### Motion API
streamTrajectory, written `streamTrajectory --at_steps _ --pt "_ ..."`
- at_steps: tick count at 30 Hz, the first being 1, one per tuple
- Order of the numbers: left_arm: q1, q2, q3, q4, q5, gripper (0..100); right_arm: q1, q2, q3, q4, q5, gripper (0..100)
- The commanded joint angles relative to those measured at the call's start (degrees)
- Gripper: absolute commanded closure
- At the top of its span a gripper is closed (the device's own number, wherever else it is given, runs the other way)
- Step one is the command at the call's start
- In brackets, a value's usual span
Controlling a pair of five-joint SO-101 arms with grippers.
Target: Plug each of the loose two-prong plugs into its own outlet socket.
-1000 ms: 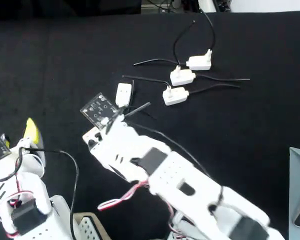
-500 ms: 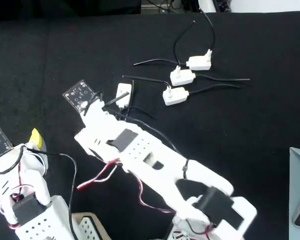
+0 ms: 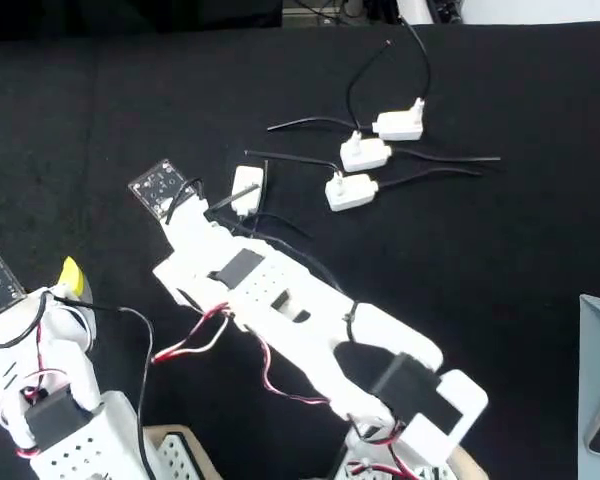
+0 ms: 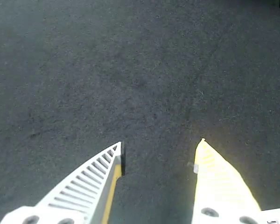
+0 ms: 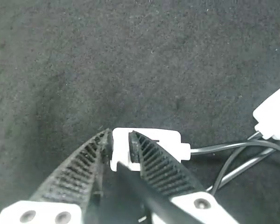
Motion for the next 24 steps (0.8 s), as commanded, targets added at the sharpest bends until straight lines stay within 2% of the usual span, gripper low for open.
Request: streamTrajectory --at_steps 1,4,10,24 --pt "-0.57 -0.09 -0.22 -1.41 -0.18 75 0.62 1.27 -3.12 -0.62 0.00 98.7" --pt "-0.57 -0.09 -0.22 -1.41 -0.18 75 0.62 4.18 -5.32 1.23 0.18 98.7" --pt "-0.66 -0.09 -0.22 -1.41 -0.26 75 0.88 7.08 -12.53 11.60 1.14 98.7" --pt "-0.48 -0.09 -0.13 -1.49 -0.26 75 0.62 2.07 -11.47 11.87 1.05 98.7"
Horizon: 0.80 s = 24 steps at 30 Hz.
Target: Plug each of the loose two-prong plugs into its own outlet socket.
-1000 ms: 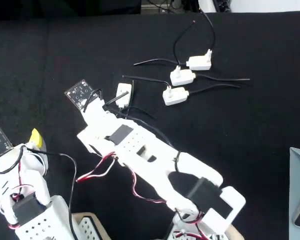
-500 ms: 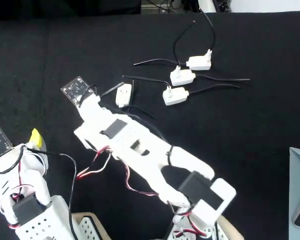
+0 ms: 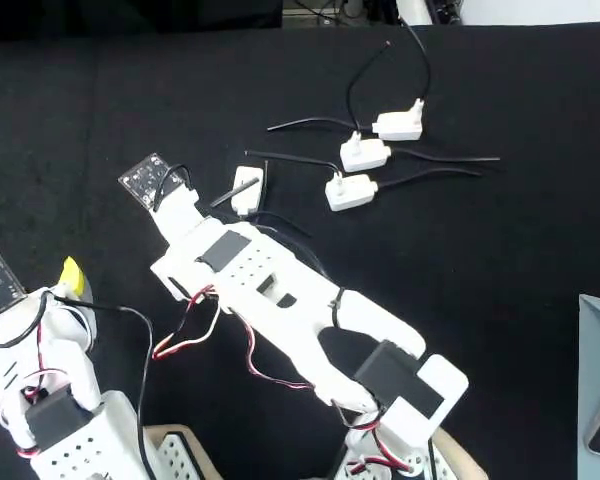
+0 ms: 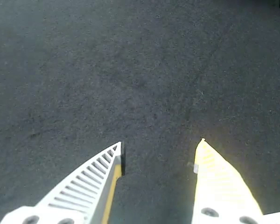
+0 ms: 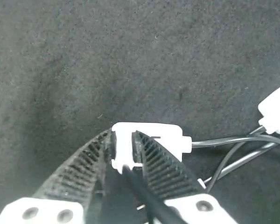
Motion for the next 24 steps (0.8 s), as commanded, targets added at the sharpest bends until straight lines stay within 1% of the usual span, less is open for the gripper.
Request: streamTrajectory --at_steps 1,7,13,18,24 --pt "-0.48 -0.09 -0.13 -1.49 -0.26 75 0.35 -2.95 -1.10 -0.26 0.26 98.7" --pt "-0.40 -0.09 -0.13 -1.49 -0.35 75 0.26 -1.98 -0.84 0.18 0.35 98.7" --pt "-0.57 -0.09 -0.13 -1.49 -0.35 75 -0.62 4.62 -1.19 0.18 0.62 98.7" --pt "-0.66 -0.09 -0.13 -1.49 -0.35 75 -1.67 4.70 0.75 -0.26 2.64 98.7" --pt "-0.40 -0.09 -0.13 -1.32 -0.35 75 -2.11 4.62 0.84 0.18 2.73 98.5"
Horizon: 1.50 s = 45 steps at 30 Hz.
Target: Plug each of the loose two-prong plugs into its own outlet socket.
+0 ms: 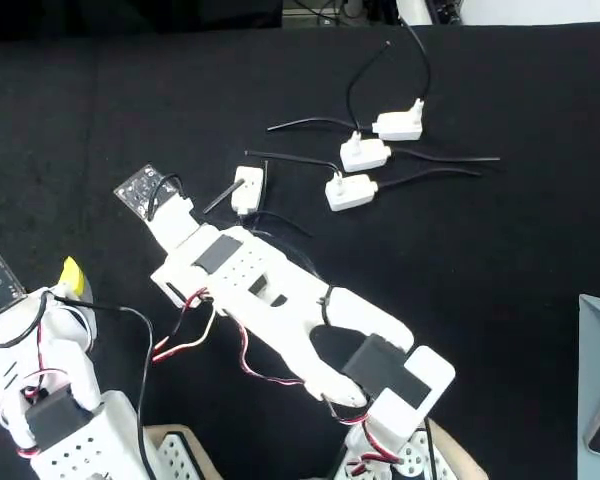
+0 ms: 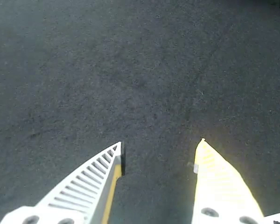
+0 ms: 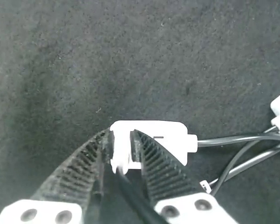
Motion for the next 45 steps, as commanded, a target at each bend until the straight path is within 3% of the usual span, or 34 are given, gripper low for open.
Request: streamTrajectory --at_steps 1,3,9,13,18,23,27,36,45 --pt "-0.40 -0.09 -0.13 -1.23 -0.35 75 -1.49 -0.40 0.84 0.70 1.32 98.2" --pt "-0.40 -0.09 -0.13 -1.23 -0.35 74 -2.11 -2.33 1.10 0.70 3.16 95.9" --pt "-0.31 -0.09 -1.19 -1.49 -0.53 73 -3.87 -13.85 0.57 9.93 4.48 75.6" --pt "2.77 0.18 -1.89 -1.05 -1.32 65 -3.78 -23.87 0.48 13.54 6.15 75.1" --pt "8.92 0.44 -1.89 1.49 -8.88 65 -2.02 -33.89 0.75 22.95 5.98 80.2" --pt "12.97 0.44 -2.95 6.07 -10.20 65 3.43 -36.44 2.59 29.45 -1.58 85.3" --pt "17.19 0.44 -3.74 9.05 -12.48 65 7.38 -36.79 10.42 28.13 -4.48 85.3" --pt "26.07 2.11 -3.38 10.20 -20.75 65 18.29 -36.53 23.78 14.24 -4.48 85.3" --pt "31.60 25.23 -7.52 1.49 -22.59 62 19.25 -36.53 27.47 10.20 -4.48 85.5"
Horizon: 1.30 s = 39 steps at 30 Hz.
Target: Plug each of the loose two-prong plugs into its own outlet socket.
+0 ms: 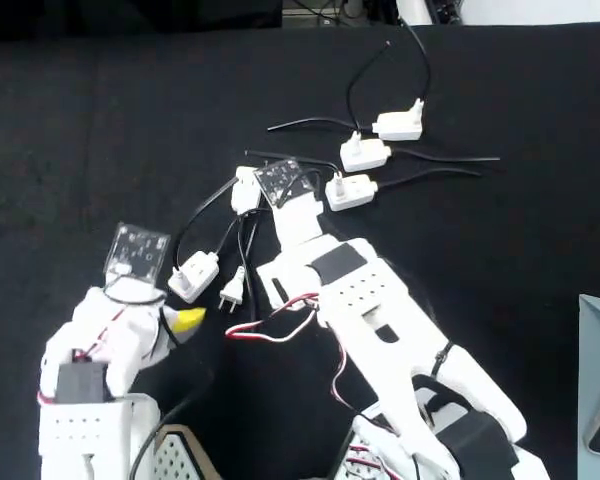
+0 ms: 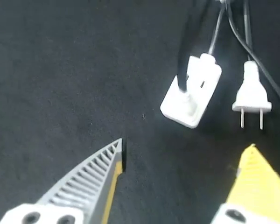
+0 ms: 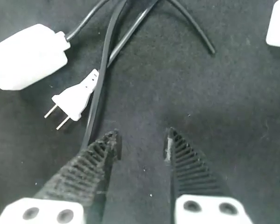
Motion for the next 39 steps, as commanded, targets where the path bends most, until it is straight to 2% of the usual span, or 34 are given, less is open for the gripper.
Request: streamTrajectory --at_steps 1,11,17,22,25,32,39 --pt "0.92 10.90 -6.20 -5.71 -1.32 62 0.79 -1.98 -0.13 -1.05 -0.70 85.5" --pt "1.27 39.47 -11.47 -24.79 -5.01 67 0.88 -1.98 -0.04 -1.05 -0.70 85.7" --pt "6.29 47.82 -10.95 -31.74 -4.75 68 2.73 -1.98 -0.04 -1.76 -0.70 85.7" --pt "9.01 49.41 -12.00 -32.97 -5.01 83 3.25 -1.98 2.42 -6.07 -0.70 85.7" --pt "8.48 49.41 -14.02 -31.82 -5.10 89 3.25 -1.98 3.74 -8.35 -0.70 85.7" --pt "3.12 46.86 -24.04 -24.62 -5.10 97 3.25 -1.98 3.91 -8.53 -0.70 85.7" --pt "-1.98 45.10 -31.34 -23.21 -3.43 97 3.25 -1.98 3.91 -8.44 -0.70 85.7"
